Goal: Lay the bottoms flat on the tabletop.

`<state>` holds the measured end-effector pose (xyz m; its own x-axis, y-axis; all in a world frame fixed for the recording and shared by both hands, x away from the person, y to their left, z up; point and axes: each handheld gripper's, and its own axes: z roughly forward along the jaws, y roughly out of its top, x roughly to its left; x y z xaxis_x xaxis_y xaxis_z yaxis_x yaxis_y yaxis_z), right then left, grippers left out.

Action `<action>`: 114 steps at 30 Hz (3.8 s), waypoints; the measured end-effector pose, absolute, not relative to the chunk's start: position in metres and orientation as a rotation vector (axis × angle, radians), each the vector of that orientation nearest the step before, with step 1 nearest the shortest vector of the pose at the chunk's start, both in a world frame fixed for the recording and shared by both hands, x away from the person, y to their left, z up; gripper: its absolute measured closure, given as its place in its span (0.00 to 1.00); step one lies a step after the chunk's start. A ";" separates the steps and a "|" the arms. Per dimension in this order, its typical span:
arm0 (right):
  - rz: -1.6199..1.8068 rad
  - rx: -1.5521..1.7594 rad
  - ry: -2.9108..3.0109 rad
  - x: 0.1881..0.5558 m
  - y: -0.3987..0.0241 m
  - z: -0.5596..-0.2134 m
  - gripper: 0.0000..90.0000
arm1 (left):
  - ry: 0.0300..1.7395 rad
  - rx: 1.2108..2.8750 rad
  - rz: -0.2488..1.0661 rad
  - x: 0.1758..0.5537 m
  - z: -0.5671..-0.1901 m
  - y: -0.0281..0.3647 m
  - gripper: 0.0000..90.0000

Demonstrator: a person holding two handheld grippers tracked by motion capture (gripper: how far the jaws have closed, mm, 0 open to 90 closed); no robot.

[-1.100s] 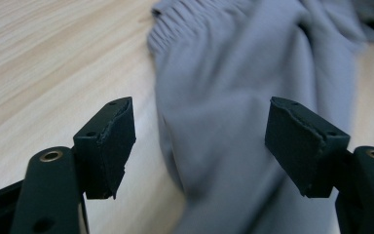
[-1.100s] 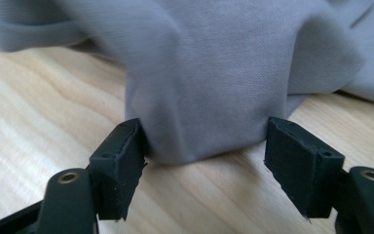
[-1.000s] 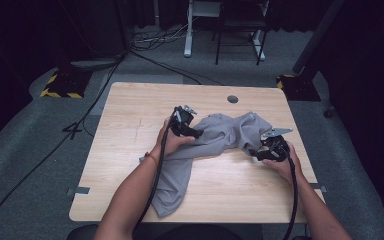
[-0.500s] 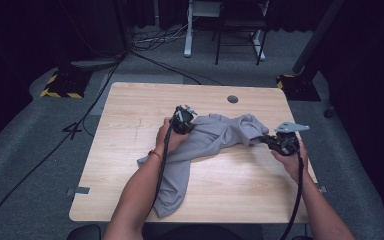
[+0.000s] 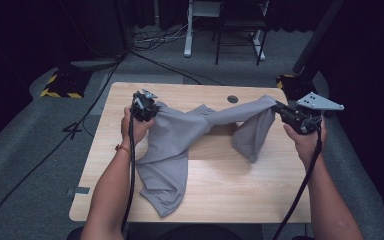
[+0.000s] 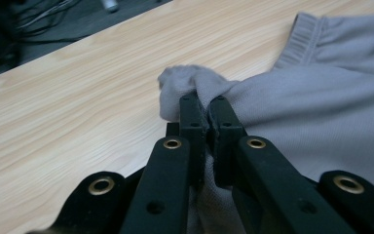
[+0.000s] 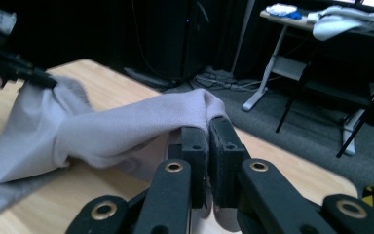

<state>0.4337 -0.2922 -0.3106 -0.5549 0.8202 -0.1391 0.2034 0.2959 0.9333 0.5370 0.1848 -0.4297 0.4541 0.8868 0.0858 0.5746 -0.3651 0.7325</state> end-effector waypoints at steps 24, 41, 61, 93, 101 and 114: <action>1.044 0.833 2.409 0.442 -0.259 -0.415 0.50 | 0.937 2.224 0.461 0.451 -0.464 0.182 0.39; 0.883 1.206 2.452 0.494 -0.301 -0.484 0.59 | 0.830 2.257 0.337 0.378 -0.500 0.182 0.26; 1.136 0.651 2.485 0.417 -0.223 -0.414 0.99 | 0.854 2.233 0.345 0.366 -0.502 0.184 0.23; 0.967 0.418 2.788 0.365 -0.201 -0.474 0.46 | 0.448 2.274 0.184 0.302 -0.472 0.061 0.25; 0.979 0.411 2.690 0.376 -0.192 -0.485 0.74 | 0.484 2.334 0.122 0.323 -0.494 0.030 0.30; 1.097 0.437 2.555 0.413 -0.163 -0.433 0.97 | 0.493 2.261 0.161 0.362 -0.466 0.080 0.81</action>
